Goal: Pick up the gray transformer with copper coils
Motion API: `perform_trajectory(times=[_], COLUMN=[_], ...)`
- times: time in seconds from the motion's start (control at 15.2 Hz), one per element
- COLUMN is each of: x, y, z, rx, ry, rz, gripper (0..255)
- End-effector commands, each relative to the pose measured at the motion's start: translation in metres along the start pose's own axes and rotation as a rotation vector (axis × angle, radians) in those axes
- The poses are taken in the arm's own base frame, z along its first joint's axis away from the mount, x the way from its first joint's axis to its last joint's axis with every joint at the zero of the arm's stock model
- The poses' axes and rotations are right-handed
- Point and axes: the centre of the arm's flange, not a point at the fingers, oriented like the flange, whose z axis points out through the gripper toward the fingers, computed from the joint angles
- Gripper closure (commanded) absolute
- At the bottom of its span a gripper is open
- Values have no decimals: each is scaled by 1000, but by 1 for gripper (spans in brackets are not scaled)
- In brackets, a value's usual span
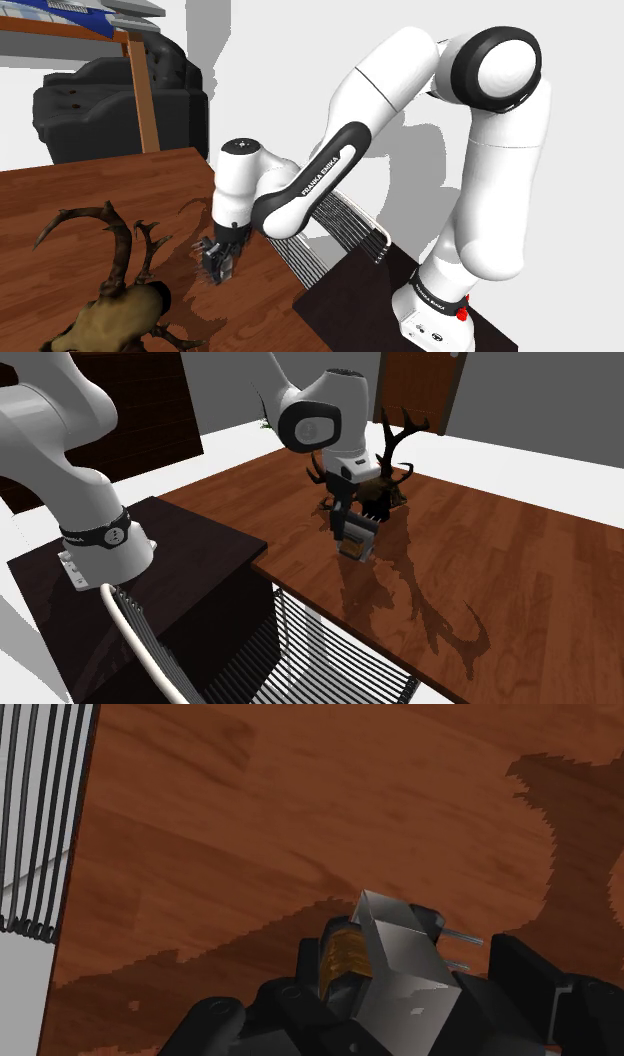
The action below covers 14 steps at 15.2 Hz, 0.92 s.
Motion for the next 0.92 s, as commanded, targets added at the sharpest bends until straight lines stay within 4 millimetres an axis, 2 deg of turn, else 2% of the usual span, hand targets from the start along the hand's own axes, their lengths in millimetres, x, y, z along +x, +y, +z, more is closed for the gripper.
perform_trajectory(times=[0.0,0.73,0.86], x=[1,3,3], y=[0,-2,-2], z=[-11,-69,-70], rx=[0,0,0], ry=[0,0,0], rz=[0,0,0], gripper=[255,255,255])
